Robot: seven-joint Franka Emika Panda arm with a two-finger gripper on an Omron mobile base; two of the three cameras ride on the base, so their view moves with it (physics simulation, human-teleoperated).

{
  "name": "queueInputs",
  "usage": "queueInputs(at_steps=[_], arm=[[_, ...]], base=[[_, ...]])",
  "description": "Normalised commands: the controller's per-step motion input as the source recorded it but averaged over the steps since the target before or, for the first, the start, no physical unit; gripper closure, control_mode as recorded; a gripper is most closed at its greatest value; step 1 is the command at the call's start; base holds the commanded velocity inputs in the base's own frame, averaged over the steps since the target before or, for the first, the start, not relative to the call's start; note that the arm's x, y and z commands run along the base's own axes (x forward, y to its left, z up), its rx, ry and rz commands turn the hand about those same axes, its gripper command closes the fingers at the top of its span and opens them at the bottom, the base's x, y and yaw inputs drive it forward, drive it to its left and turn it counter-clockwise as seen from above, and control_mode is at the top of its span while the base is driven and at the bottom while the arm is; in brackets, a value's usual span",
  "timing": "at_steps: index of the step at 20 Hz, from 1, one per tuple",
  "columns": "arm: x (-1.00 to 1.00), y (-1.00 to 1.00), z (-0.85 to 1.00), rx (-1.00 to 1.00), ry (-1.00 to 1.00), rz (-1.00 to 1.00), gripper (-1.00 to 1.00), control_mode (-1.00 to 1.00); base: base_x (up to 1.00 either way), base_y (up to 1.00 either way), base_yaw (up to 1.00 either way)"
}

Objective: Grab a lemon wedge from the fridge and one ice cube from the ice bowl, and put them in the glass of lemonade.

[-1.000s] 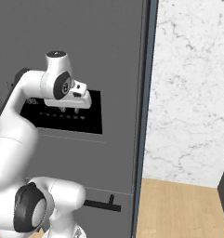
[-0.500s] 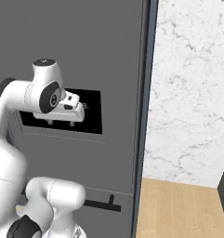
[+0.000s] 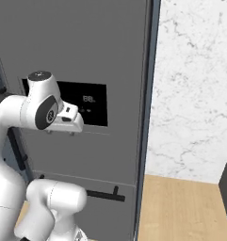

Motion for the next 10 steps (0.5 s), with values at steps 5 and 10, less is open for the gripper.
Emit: queueInputs(at_steps=[5,10], arm=[[0.00,0.00,0.00,0.00,0.00,0.00,-1.00,1.00],[0.00,0.00,0.00,0.00,0.00,0.00,-1.00,1.00]], base=[[-0.73,0.48,0.02],[-0.09,0.94,0.00]])
